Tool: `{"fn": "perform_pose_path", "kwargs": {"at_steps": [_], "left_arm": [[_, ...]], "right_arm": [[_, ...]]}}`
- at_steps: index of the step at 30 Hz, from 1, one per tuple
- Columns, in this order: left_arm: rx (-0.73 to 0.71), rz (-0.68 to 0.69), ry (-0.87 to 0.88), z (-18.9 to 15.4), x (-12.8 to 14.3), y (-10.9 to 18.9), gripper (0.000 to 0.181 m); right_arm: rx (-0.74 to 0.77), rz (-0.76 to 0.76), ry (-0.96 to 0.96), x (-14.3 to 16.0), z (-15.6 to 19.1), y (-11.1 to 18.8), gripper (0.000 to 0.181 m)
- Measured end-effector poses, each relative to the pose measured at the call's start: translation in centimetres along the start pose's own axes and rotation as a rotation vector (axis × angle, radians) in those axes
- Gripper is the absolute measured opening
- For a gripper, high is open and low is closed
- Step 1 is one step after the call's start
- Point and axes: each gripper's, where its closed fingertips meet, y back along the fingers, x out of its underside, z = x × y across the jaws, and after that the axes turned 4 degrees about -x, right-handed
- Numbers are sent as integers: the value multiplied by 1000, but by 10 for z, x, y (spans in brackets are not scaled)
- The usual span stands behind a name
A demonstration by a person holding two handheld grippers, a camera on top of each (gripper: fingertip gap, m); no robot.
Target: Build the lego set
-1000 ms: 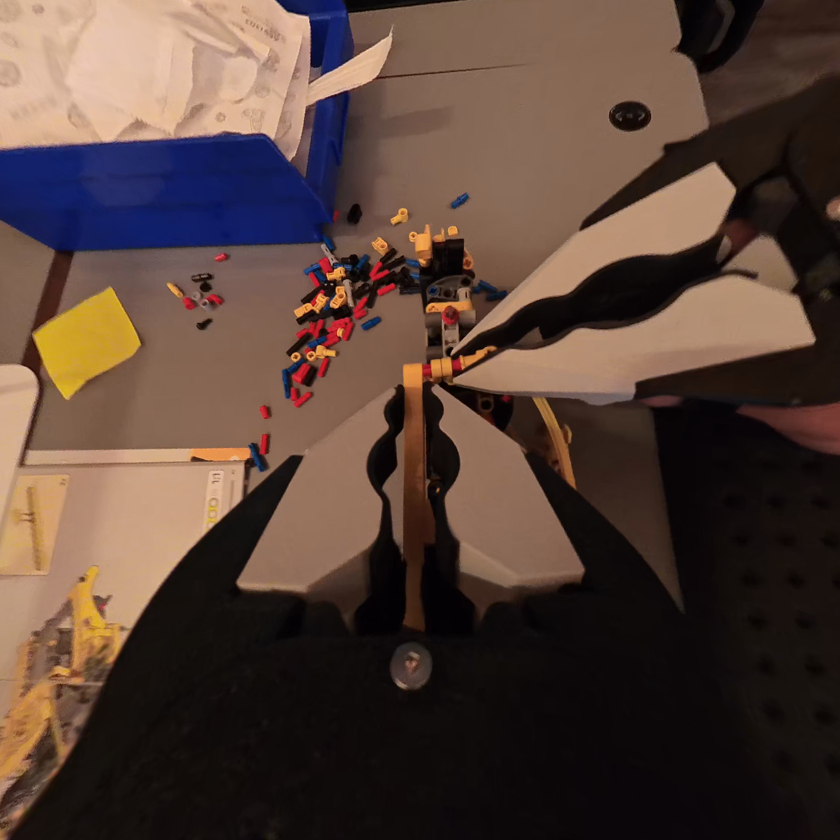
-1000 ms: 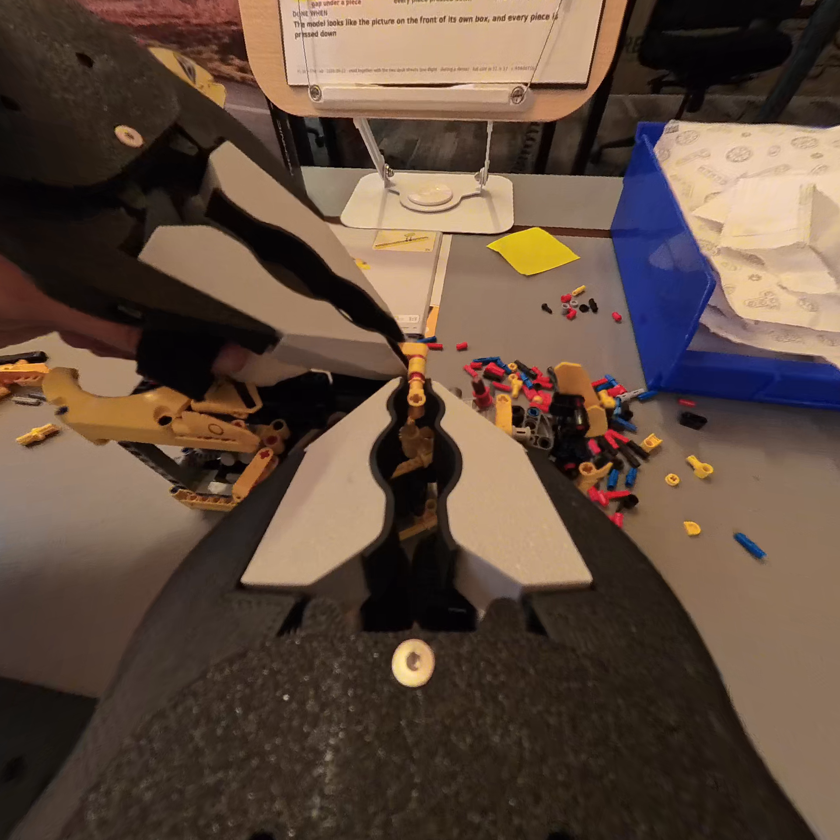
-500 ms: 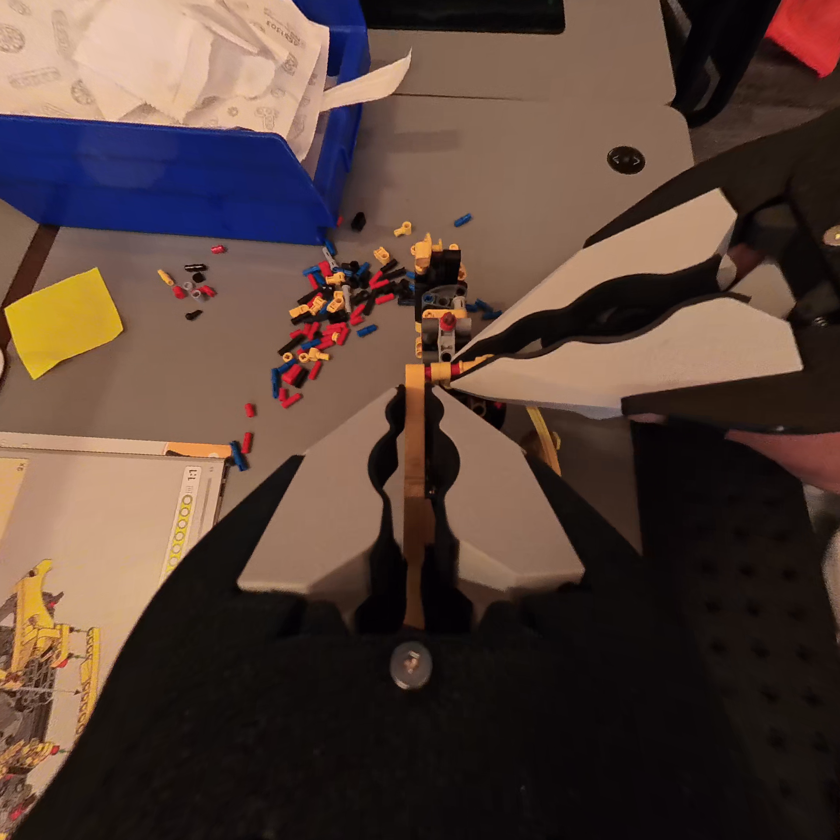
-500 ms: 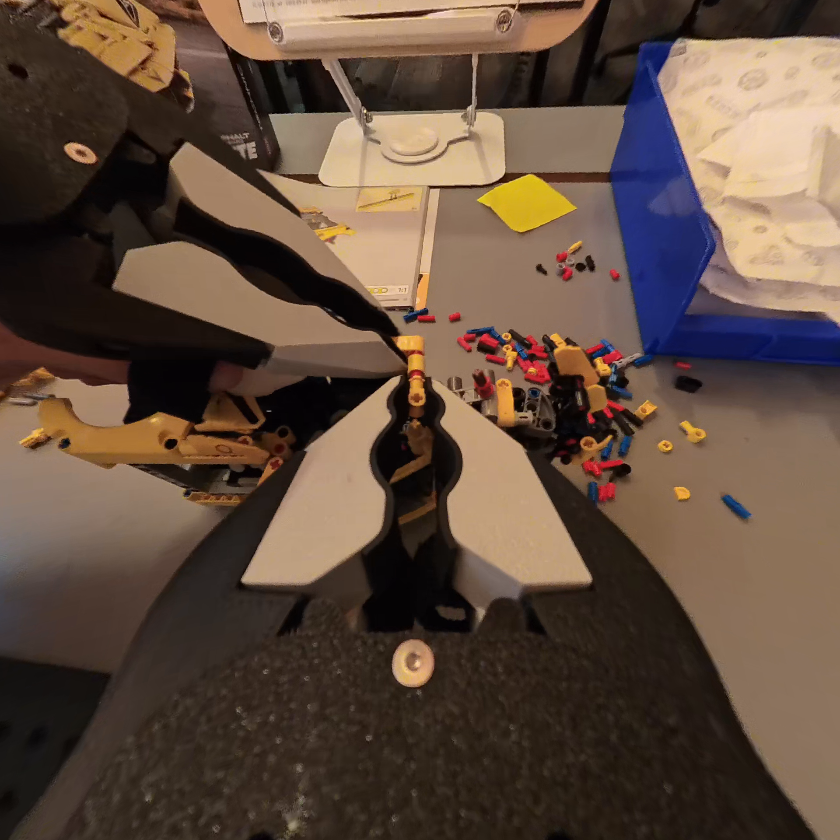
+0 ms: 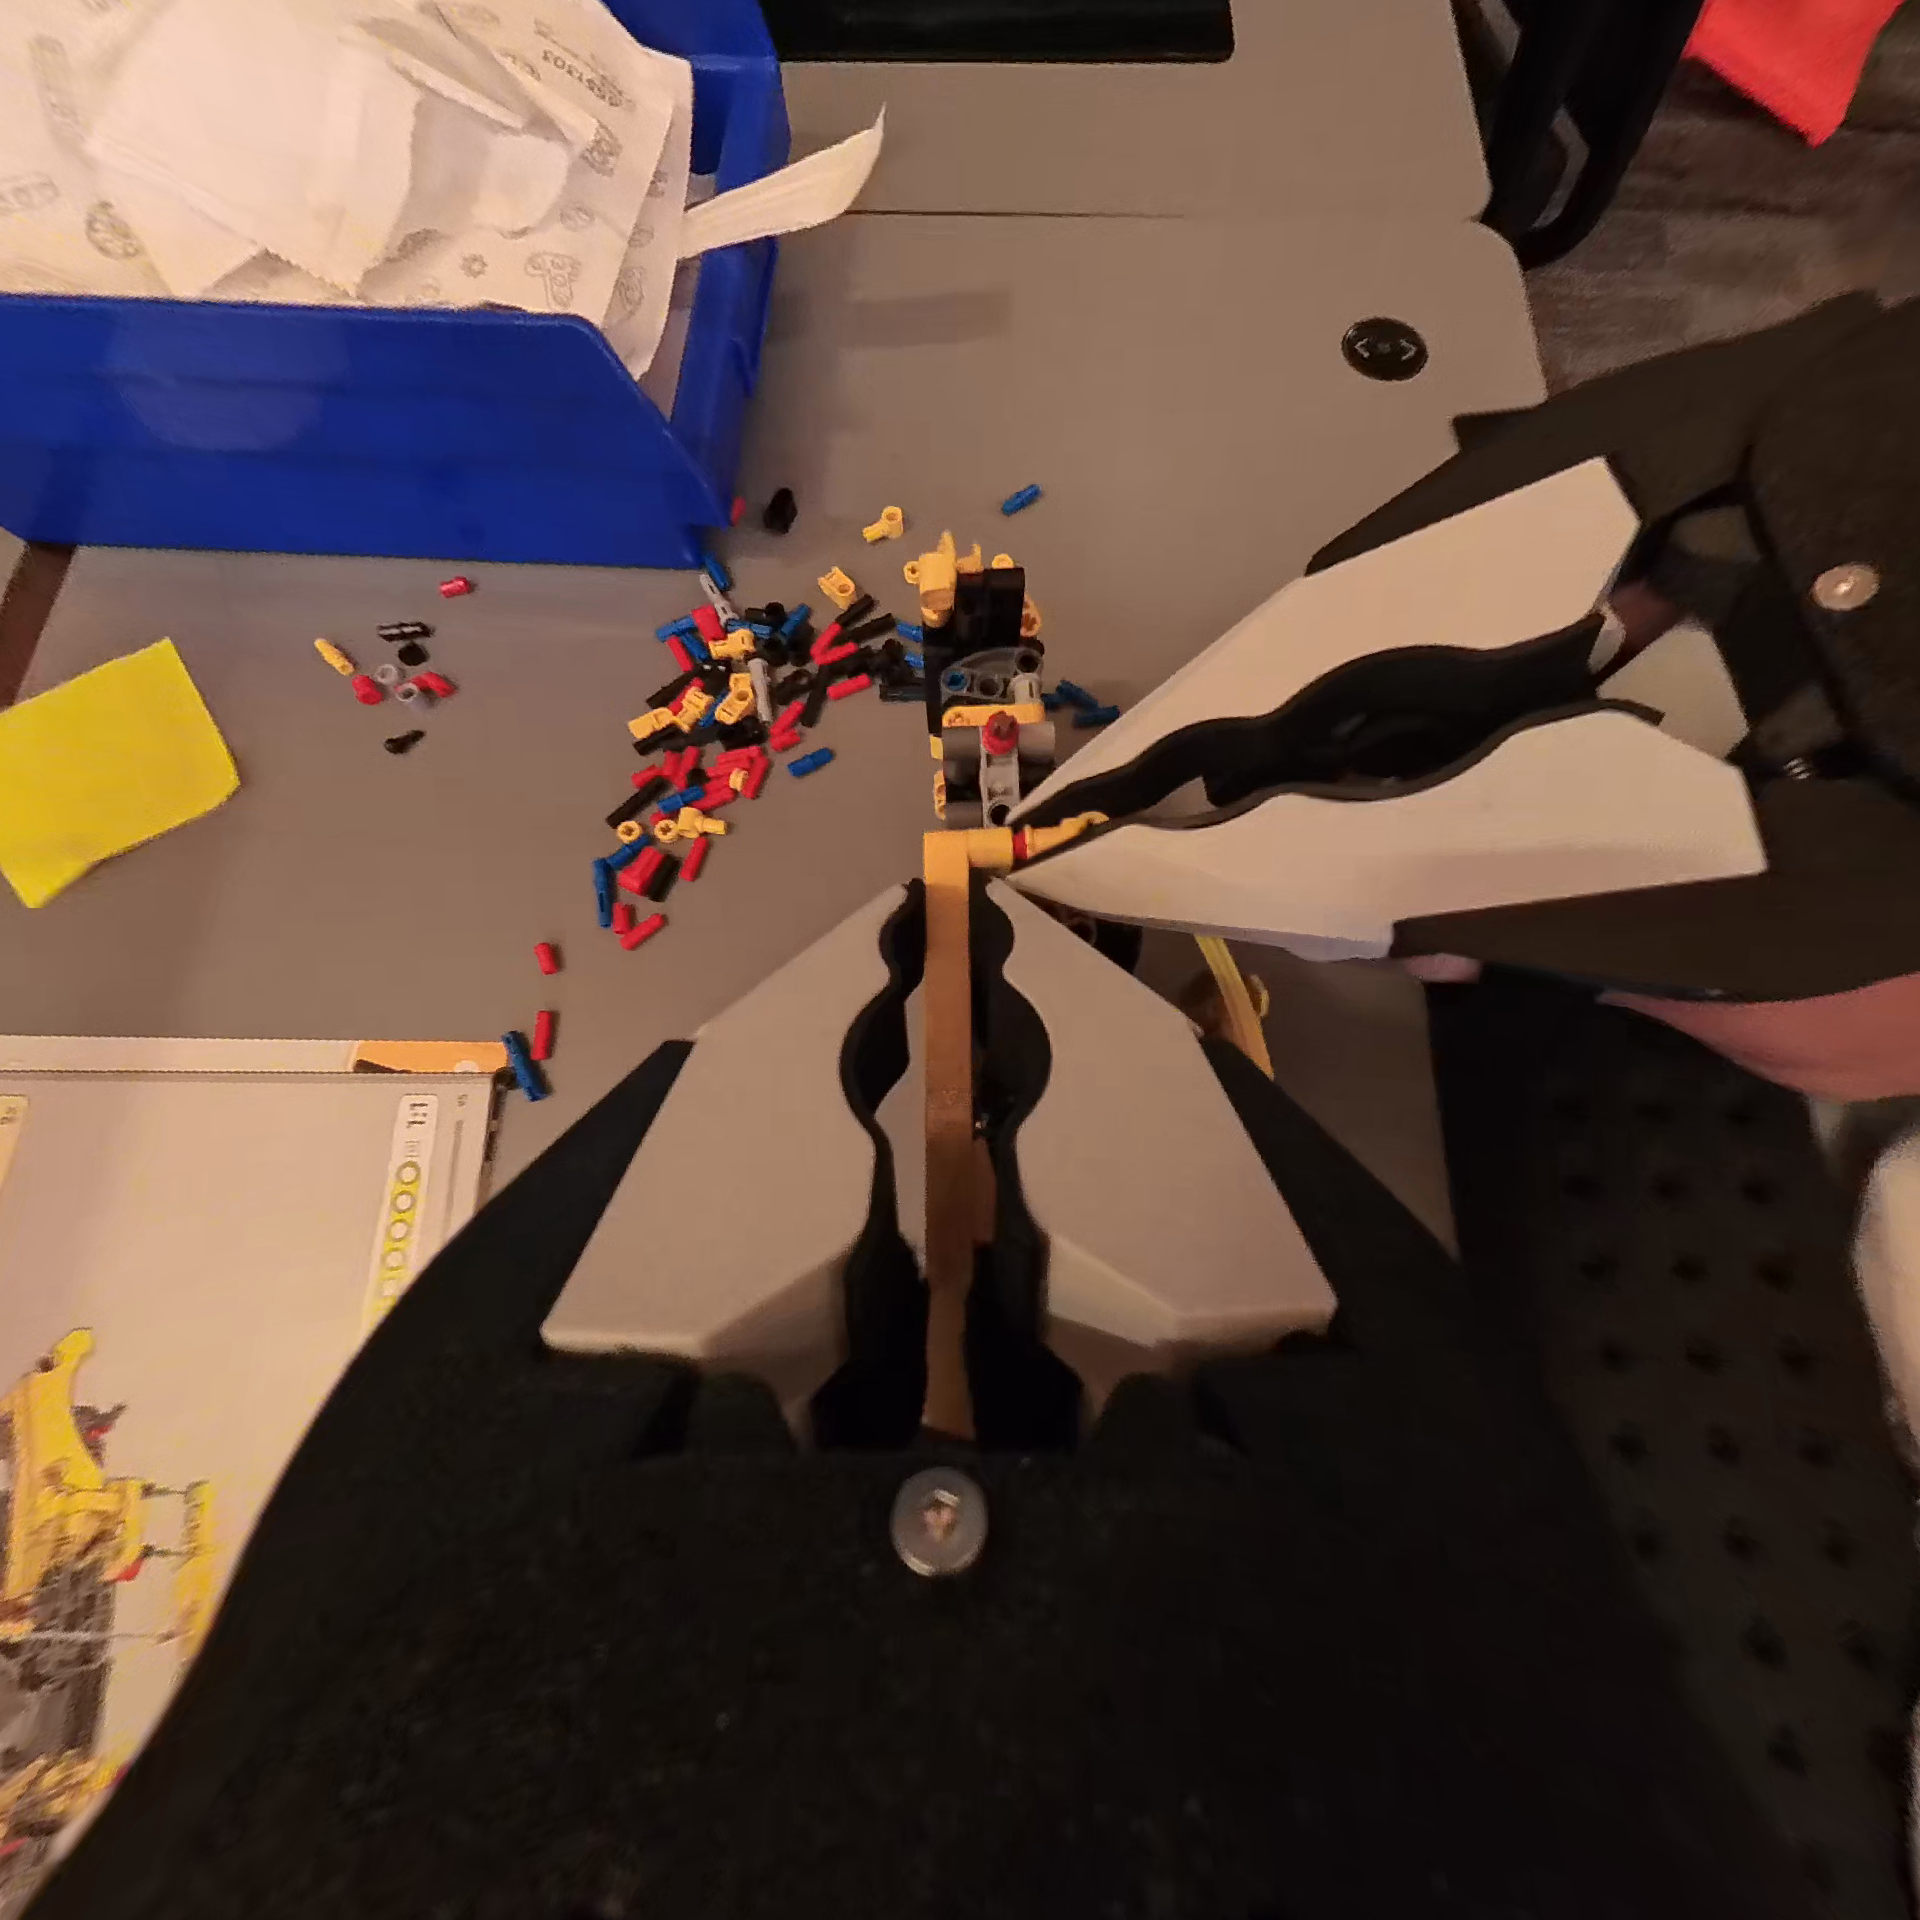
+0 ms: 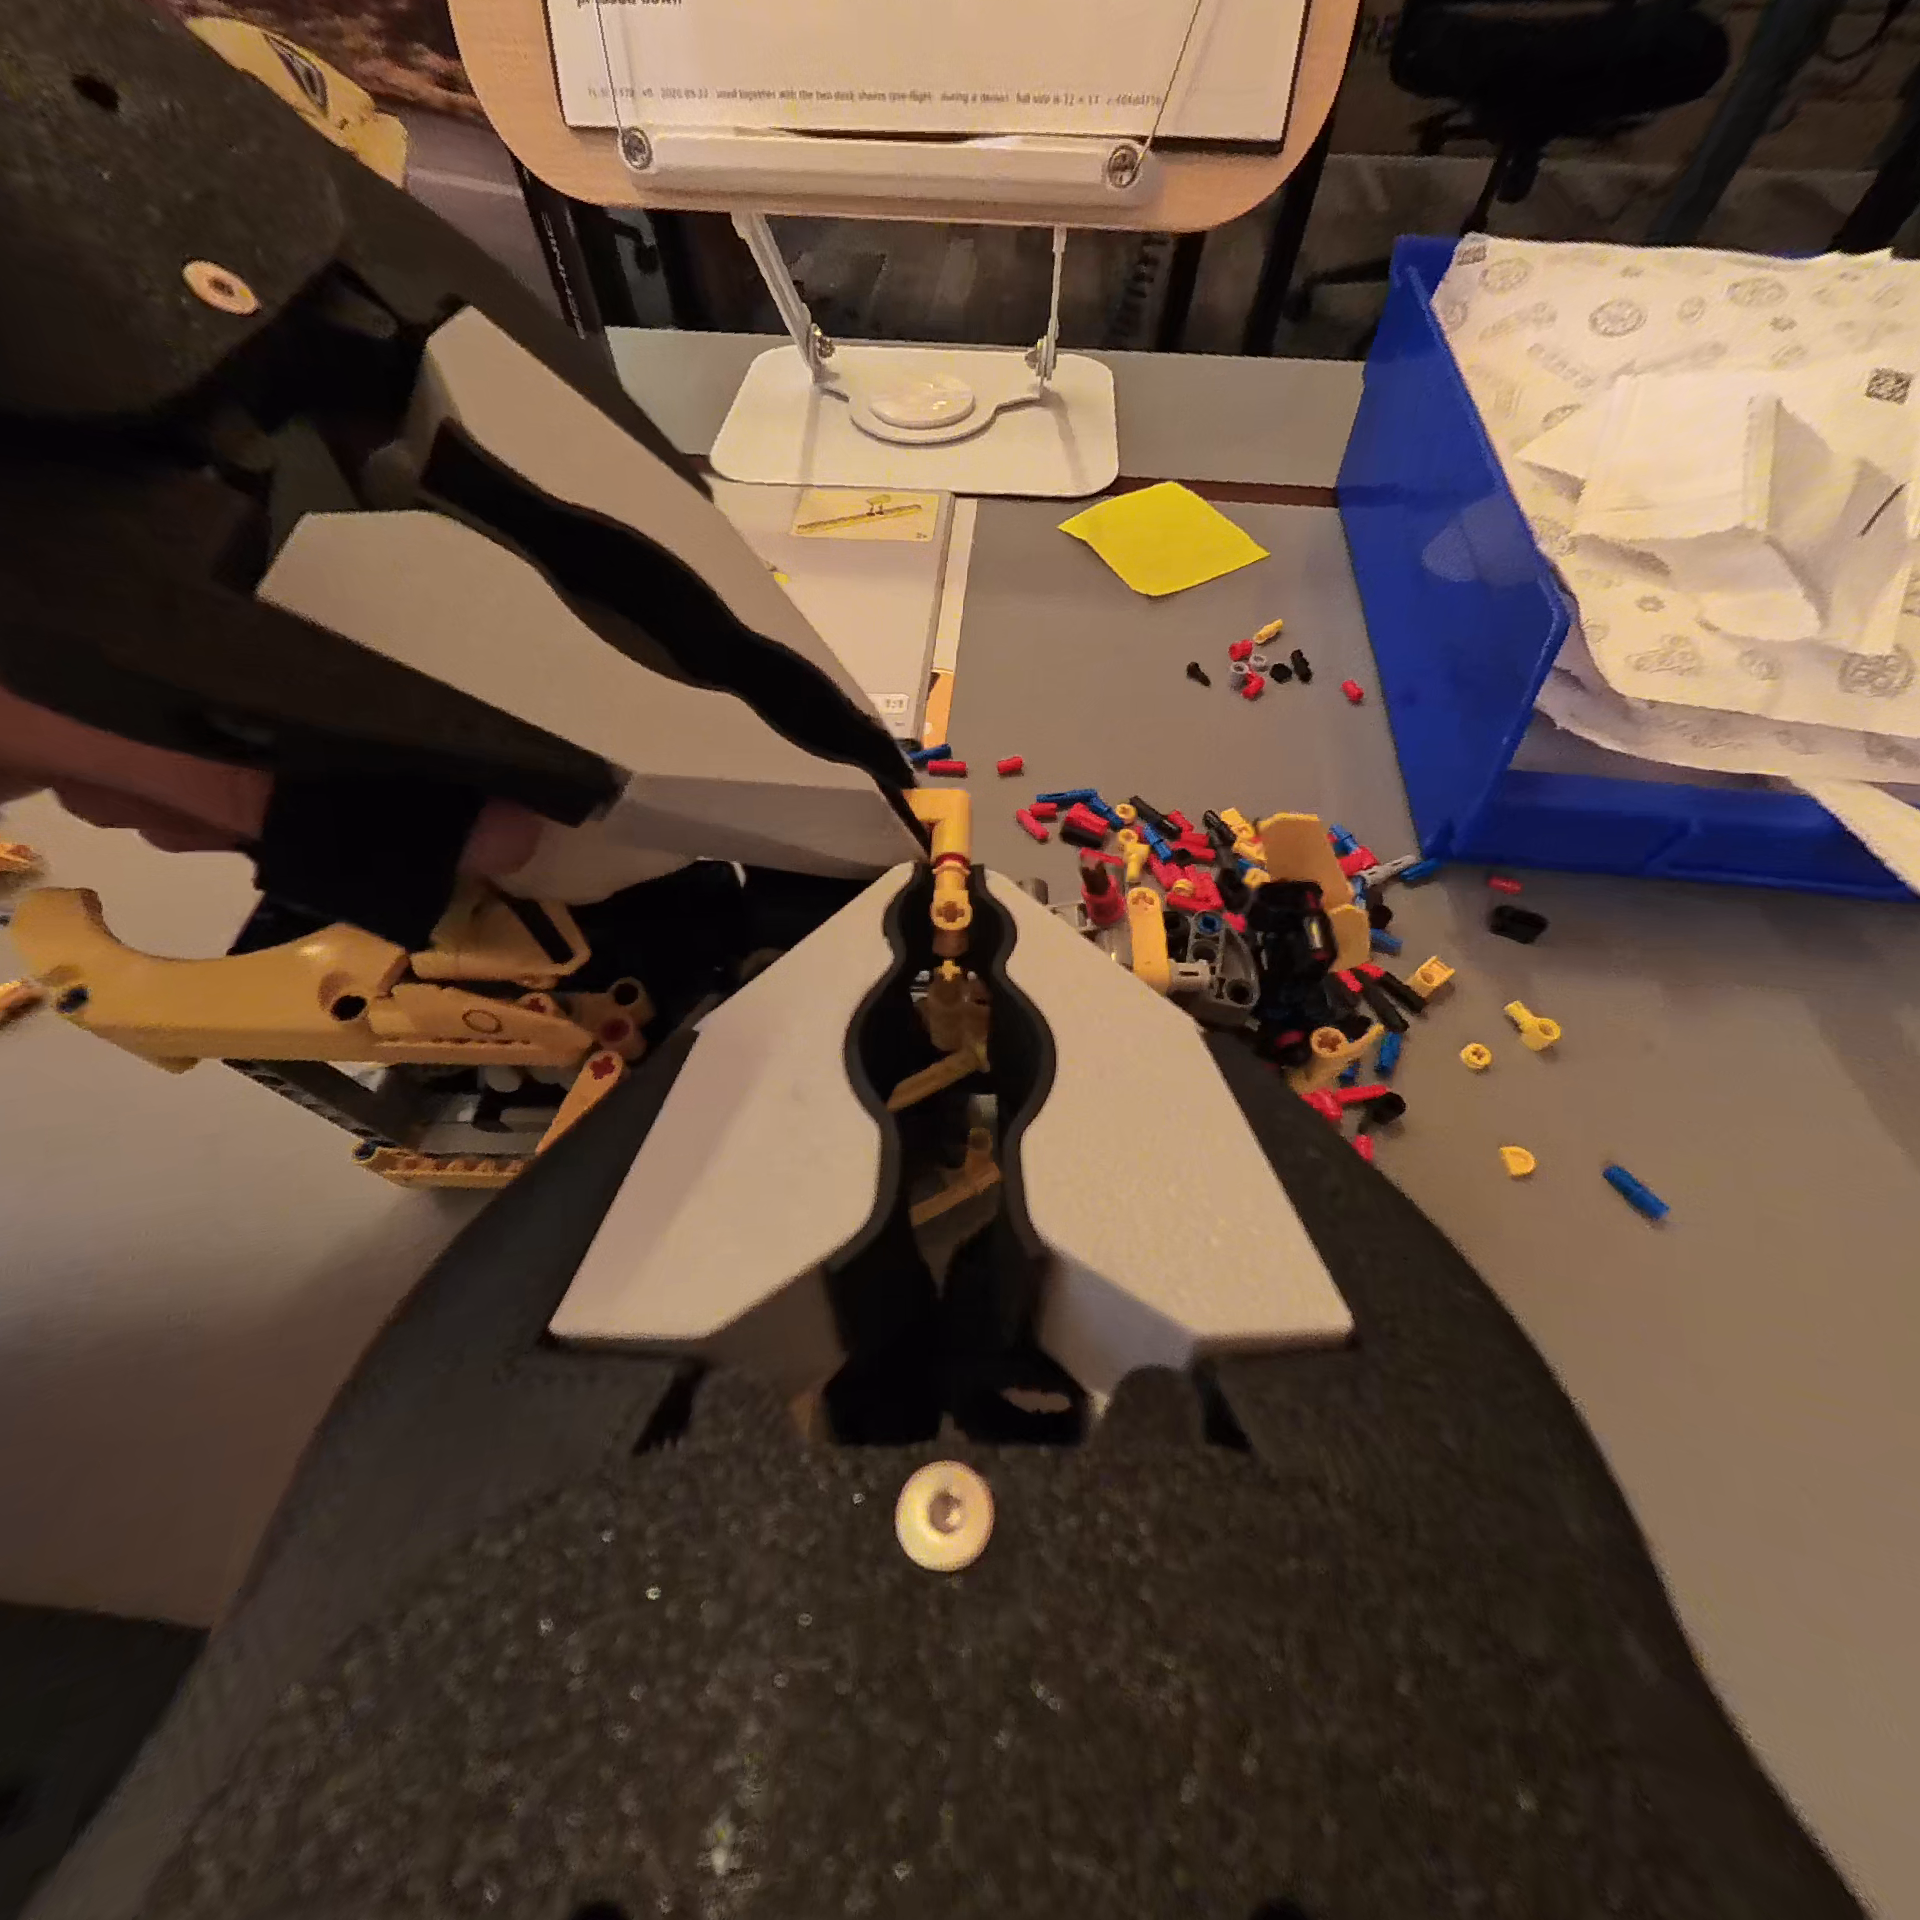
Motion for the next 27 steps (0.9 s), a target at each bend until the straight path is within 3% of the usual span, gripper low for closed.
{"fn": "perform_pose_path", "kwargs": {"at_steps": [3,5,7,9,13,16,19,22,27], "left_arm": [[80,-13,68,1,1,3,7],[98,-33,91,8,1,16,27],[59,-109,119,27,-6,44,30],[58,-211,157,38,-10,79,29],[100,-199,140,19,28,115,33],[78,-217,121,-4,46,111,43],[34,-222,74,-17,53,100,65],[30,-240,67,-20,54,89,72],[60,-225,47,-20,58,74,71]], "right_arm": [[-84,7,-4,0,3,1,8],[-190,13,-18,-3,8,7,36],[-345,-56,18,-19,12,21,44],[-497,-20,71,-23,14,32,43],[-807,95,300,-16,39,38,51],[-877,139,541,-10,55,26,54],[-996,171,609,-16,77,23,61],[-1023,322,699,-3,78,6,76],[-1120,395,764,13,88,0,62]]}}
